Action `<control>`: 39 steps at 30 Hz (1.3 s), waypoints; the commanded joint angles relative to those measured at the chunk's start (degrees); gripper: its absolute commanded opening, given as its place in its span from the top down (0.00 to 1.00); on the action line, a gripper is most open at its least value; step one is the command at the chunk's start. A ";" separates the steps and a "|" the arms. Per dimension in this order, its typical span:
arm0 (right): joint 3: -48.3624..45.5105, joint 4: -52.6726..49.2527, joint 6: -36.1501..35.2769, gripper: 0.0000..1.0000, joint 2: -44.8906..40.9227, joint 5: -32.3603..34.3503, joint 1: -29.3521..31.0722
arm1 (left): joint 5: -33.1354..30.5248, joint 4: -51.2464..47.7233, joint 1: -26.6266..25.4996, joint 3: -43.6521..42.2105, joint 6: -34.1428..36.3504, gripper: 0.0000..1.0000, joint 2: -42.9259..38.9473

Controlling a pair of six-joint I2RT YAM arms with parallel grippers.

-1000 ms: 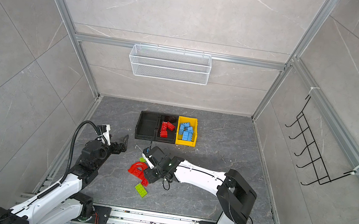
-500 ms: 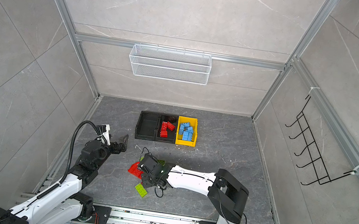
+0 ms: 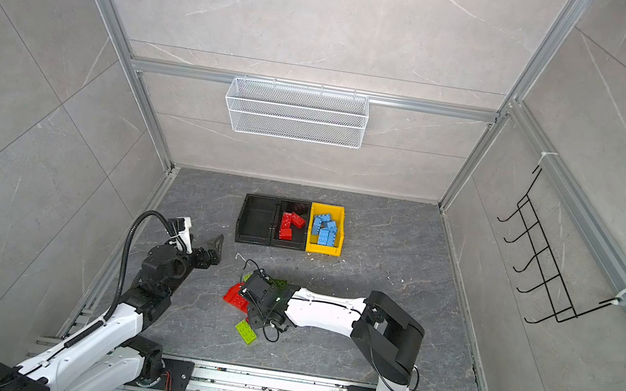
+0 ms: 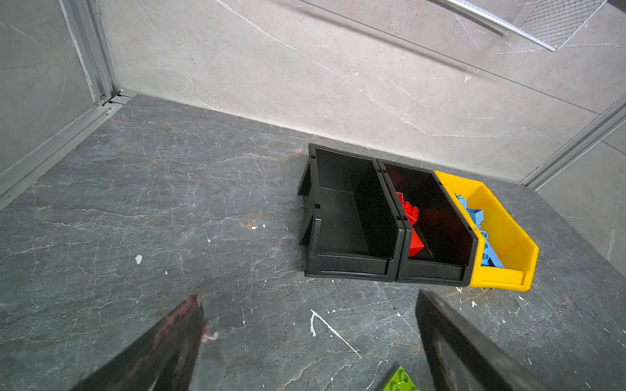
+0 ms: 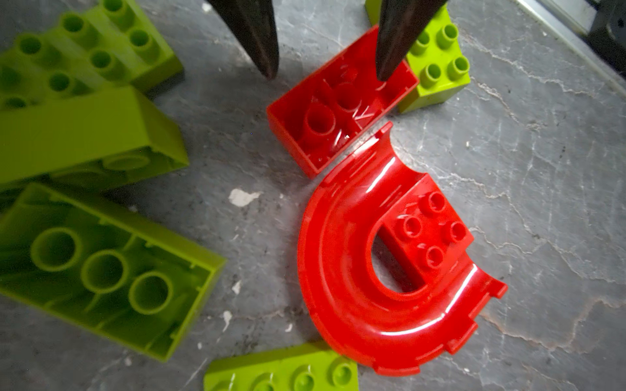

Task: Sort the legos into containers by color
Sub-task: 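Lower the right gripper and close it on the red 2x4 brick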

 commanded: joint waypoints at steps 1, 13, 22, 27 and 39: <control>-2.17 -3.44 0.72 0.50 -2.39 3.01 -0.68 | 0.35 2.02 -0.12 0.22 -0.41 0.01 0.16; -0.31 -4.68 -1.00 0.50 -5.08 2.88 -1.80 | 0.52 2.26 -0.17 0.37 -0.57 0.01 0.77; 3.08 -2.37 -6.37 0.46 -1.50 1.20 0.11 | 0.29 2.07 -0.15 0.26 -0.33 0.01 0.49; 4.76 -2.77 -7.85 0.46 1.24 1.14 0.27 | 0.04 2.02 -0.14 0.27 -0.37 0.01 0.29; 6.46 -4.29 -7.88 0.49 4.91 2.77 0.31 | 0.08 2.01 -0.19 0.29 -0.27 0.01 0.69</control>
